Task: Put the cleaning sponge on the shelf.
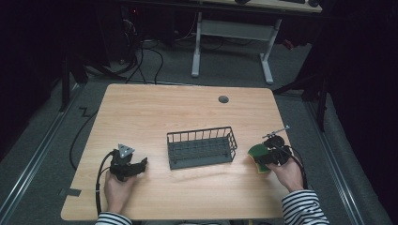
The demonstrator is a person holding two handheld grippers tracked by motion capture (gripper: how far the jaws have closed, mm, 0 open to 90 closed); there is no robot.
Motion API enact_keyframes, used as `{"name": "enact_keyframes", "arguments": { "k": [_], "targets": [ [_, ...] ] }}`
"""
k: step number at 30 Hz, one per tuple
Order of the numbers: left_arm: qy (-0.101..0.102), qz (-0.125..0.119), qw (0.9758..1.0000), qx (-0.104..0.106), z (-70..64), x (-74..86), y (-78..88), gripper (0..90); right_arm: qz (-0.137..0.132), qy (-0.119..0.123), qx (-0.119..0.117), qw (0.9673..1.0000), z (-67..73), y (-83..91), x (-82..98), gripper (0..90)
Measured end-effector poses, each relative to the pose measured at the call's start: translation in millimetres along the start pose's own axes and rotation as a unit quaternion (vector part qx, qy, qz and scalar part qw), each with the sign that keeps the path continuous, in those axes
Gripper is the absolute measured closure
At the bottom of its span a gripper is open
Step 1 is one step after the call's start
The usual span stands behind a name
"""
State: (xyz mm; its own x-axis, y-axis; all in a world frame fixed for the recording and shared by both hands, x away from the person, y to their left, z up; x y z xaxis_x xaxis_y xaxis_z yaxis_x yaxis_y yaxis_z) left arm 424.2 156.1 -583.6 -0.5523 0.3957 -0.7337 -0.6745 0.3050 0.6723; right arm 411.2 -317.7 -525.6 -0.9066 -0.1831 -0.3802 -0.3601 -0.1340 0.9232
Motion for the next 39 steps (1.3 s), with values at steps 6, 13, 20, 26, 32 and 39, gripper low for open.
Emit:
{"name": "enact_keyframes", "arguments": {
  "k": [6, 13, 20, 26, 32, 39],
  "targets": [
    [0.0, 0.0, 1.0, 0.0, -0.1, 0.0, 0.0, 26.6, -0.028, 0.011, -0.009, 0.9995, 6.4, 13.2, -10.7, 31.6],
    [0.0, 0.0, 1.0, 0.0, -0.2, 0.0, 0.1, 26.6, -0.055, 0.017, -0.022, 0.9981, 13.0, 25.0, -20.7, 31.6],
    [0.0, 0.0, 1.0, 0.0, -0.2, 0.0, 0.1, 26.6, -0.089, 0.029, -0.025, 0.9953, 20.8, 40.8, -33.7, 31.7],
    [0.0, 0.0, 1.0, 0.0, -0.1, 0.0, 0.1, 26.6, -0.105, 0.04, -0.025, 0.9933, 28.3, 52.4, -44.9, 31.6],
    [0.0, 0.0, 1.0, 0.0, -0.1, 0.1, 0.1, 26.7, -0.116, 0.057, -0.03, 0.9911, 39.7, 60.7, -56.9, 31.7],
    [-0.001, 0.0, 1.0, 0.0, 0.0, 0.0, 0.1, 26.7, -0.131, 0.08, -0.045, 0.9871, 61.2, 66.3, -70.1, 31.6]
  ]
}}
Point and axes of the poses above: each handheld gripper's, and its own axes: y roughly backward along the jaws, x roughly out of its underside, z roughly to its left, the point moved 7 cm from there along -y, roughly forward along the jaws, and after that the axes turned 9 degrees about -y, right-handed, at the moved point
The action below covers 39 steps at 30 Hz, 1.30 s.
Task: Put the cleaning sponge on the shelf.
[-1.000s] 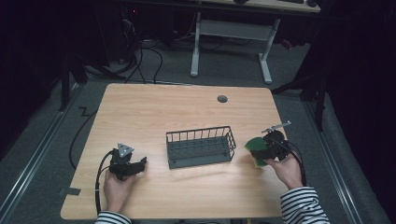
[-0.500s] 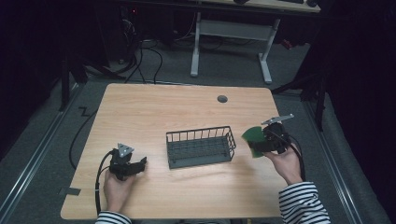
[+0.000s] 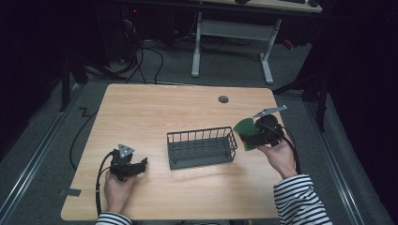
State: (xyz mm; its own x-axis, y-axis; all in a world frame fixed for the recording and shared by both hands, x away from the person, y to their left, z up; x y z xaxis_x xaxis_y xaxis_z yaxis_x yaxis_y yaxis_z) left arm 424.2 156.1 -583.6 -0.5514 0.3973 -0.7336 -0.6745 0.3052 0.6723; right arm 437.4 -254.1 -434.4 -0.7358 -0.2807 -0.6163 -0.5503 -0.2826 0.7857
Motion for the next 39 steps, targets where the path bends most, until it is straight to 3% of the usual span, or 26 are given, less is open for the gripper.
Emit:
{"name": "enact_keyframes", "arguments": {
  "k": [12, 21, 30, 39],
  "targets": [
    [0.001, -0.001, 1.0, 0.001, 0.0, 0.0, 0.0, 26.7, -0.004, 0.024, -0.017, 0.9996, 34.0, -12.1, -22.3, 31.5],
    [0.001, -0.001, 1.0, 0.001, -0.1, 0.0, 0.0, 26.6, 0.003, 0.025, -0.023, 0.9994, 46.4, -32.7, -33.5, 31.5],
    [0.002, -0.001, 1.0, 0.001, 0.0, 0.0, 0.0, 26.6, 0.015, 0.034, -0.035, 0.9987, 68.2, -52.2, -40.8, 31.4],
    [0.001, -0.001, 1.0, 0.003, -0.1, 0.0, 0.1, 26.5, 0.026, 0.03, -0.031, 0.9987, 79.1, -66.6, -39.8, 31.3]
  ]
}}
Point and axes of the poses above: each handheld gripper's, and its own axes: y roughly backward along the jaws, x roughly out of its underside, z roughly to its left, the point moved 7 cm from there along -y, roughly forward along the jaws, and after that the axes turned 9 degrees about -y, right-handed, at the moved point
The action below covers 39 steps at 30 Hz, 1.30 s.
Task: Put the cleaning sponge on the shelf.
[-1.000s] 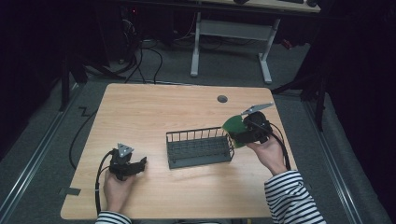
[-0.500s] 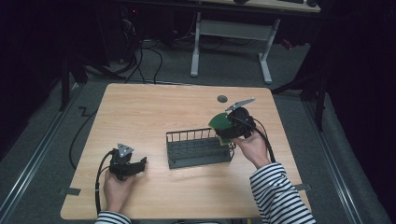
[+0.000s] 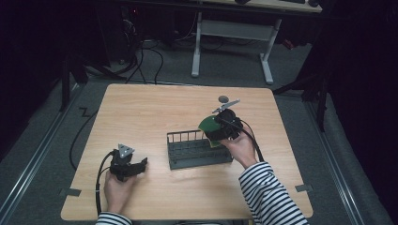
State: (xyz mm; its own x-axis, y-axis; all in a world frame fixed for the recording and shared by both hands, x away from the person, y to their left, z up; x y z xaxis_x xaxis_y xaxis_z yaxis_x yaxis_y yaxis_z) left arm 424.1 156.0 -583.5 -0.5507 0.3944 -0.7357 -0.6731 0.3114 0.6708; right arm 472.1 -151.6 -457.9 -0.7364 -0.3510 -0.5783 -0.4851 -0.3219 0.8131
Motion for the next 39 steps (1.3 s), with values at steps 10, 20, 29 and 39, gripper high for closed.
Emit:
{"name": "enact_keyframes", "arguments": {
  "k": [10, 20, 29, 39],
  "targets": [
    [0.001, -0.001, 1.0, 0.001, 0.2, 0.0, 0.2, 26.6, 0.008, 0.004, 0.018, 0.9998, 0.5, -8.1, 3.6, 31.1],
    [0.0, 0.0, 1.0, 0.0, 0.1, 0.0, 0.1, 26.7, 0.005, 0.013, 0.023, 0.9996, 3.4, -7.9, 10.8, 31.0],
    [0.0, 0.0, 1.0, 0.0, 0.1, 0.0, 0.1, 26.7, 0.003, 0.016, 0.028, 0.9995, 4.5, -7.6, 15.0, 30.8],
    [0.001, 0.0, 1.0, 0.0, 0.2, 0.0, 0.1, 26.7, -0.008, 0.034, 0.051, 0.9981, 7.8, -9.0, 14.3, 31.0]
  ]
}}
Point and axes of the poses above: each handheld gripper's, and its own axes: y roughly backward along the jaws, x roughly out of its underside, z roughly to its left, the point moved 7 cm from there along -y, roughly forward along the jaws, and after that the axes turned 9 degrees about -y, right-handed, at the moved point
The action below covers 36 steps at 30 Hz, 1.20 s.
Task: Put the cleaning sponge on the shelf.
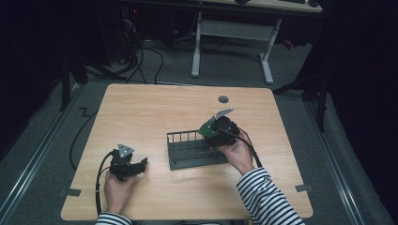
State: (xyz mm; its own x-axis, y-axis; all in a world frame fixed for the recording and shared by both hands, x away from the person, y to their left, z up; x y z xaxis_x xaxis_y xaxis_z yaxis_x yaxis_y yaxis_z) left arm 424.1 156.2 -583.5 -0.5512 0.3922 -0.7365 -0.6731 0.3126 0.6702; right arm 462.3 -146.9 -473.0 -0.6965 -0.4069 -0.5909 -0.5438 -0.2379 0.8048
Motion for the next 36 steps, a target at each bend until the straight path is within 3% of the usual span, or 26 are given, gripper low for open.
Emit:
{"name": "enact_keyframes", "arguments": {
  "k": [6, 13, 20, 36],
  "targets": [
    [0.0, 0.0, 1.0, 0.0, 0.0, 0.0, 0.0, 26.7, 0.002, -0.002, 0.005, 1.0, 0.9, -3.3, -0.1, 30.7],
    [0.0, 0.0, 1.0, 0.0, 0.0, 0.0, 0.0, 26.7, 0.017, -0.007, -0.006, 0.9998, -0.2, -4.2, 5.3, 30.6],
    [0.0, 0.0, 1.0, 0.0, 0.0, 0.0, 0.0, 26.7, 0.023, -0.029, -0.027, 0.9989, -0.4, -6.5, 12.8, 30.7],
    [-0.001, 0.0, 1.0, -0.001, -0.2, 0.0, -0.1, 26.7, 0.029, -0.026, -0.036, 0.9986, 0.0, -4.4, 15.9, 28.4]
  ]
}}
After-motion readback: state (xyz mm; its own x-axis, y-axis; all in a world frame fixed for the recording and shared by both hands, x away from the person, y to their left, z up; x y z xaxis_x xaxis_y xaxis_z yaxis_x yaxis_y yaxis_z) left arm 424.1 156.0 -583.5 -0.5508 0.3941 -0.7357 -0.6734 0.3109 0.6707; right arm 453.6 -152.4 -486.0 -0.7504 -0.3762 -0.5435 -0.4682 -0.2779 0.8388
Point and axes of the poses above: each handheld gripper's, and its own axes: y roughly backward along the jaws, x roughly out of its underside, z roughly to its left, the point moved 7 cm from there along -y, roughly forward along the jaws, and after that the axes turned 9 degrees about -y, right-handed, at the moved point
